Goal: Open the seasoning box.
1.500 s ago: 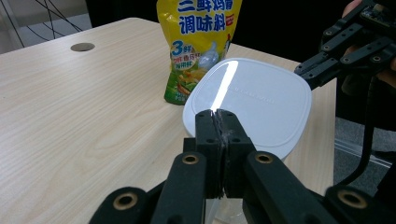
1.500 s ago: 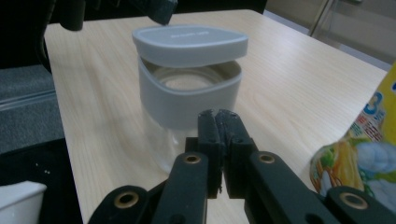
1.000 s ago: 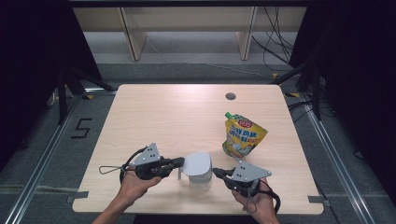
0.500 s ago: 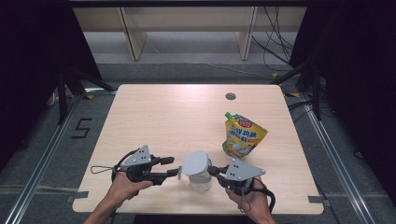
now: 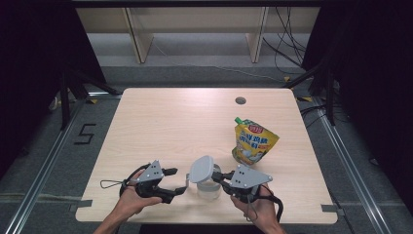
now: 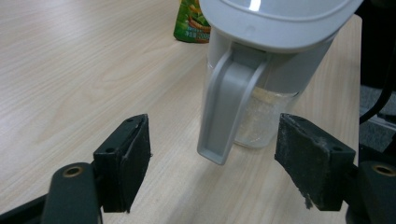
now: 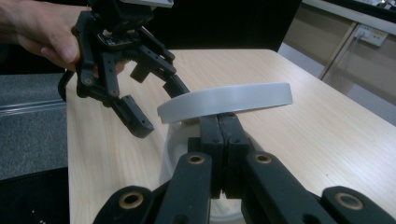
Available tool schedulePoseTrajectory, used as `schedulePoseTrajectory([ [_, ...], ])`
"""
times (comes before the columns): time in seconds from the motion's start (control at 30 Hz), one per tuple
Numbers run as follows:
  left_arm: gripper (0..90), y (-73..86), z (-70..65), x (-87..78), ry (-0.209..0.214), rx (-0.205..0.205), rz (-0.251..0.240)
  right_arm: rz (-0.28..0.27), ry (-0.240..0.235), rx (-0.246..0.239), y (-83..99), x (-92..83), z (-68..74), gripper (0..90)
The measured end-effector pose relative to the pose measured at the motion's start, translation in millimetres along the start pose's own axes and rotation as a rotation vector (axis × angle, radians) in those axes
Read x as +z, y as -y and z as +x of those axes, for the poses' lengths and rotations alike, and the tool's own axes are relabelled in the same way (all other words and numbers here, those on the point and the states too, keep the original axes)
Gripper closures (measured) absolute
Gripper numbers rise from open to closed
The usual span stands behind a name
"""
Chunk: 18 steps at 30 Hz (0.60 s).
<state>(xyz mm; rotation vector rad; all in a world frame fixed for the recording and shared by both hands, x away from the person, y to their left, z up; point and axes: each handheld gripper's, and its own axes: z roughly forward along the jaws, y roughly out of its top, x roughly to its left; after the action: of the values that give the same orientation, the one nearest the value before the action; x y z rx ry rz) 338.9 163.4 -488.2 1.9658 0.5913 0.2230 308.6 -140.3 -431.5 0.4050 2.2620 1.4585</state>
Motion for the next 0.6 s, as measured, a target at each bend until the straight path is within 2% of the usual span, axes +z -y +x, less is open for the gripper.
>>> schedulePoseTrajectory([
  [0.1, 26.0, 0.5, 0.6, -0.2, 0.006, -0.003, -0.008, -0.005, -0.008, -0.002, -4.1, 3.5, 2.2, 90.0],
  [0.13, 26.0, 1.8, -1.3, 1.0, -0.003, -0.018, -0.006, -0.009, -0.01, -0.012, -5.0, 4.9, 2.3, 90.0],
  [0.17, 26.3, 2.3, -2.0, 2.4, -0.007, 0.002, -0.003, -0.009, -0.014, -0.006, -7.1, 7.9, 3.1, 90.0],
  [0.23, 26.6, 2.0, -2.7, 3.3, -0.005, 0.006, -0.004, -0.003, -0.016, -0.007, -7.6, 8.7, 3.3, 90.0],
  [0.27, 26.9, 1.3, -2.2, 3.9, 0.004, 0.028, -0.009, -0.006, -0.024, -0.012, -8.6, 10.7, 3.2, 90.0],
  [0.3, 27.0, 2.2, -4.3, 4.4, 0.002, 0.002, -0.012, -0.005, -0.026, -0.011, -9.6, 12.6, 3.8, 90.0],
  [0.33, 27.0, 2.5, -4.7, 4.7, 0.008, 0.023, -0.006, -0.007, -0.033, -0.009, -11.5, 15.3, 4.9, 90.0],
  [0.6, 27.0, 2.6, -4.3, 6.0, 0.008, 0.044, 0.011, -0.006, -0.06, -0.031, -17.0, 24.8, 11.6, 89.3],
])
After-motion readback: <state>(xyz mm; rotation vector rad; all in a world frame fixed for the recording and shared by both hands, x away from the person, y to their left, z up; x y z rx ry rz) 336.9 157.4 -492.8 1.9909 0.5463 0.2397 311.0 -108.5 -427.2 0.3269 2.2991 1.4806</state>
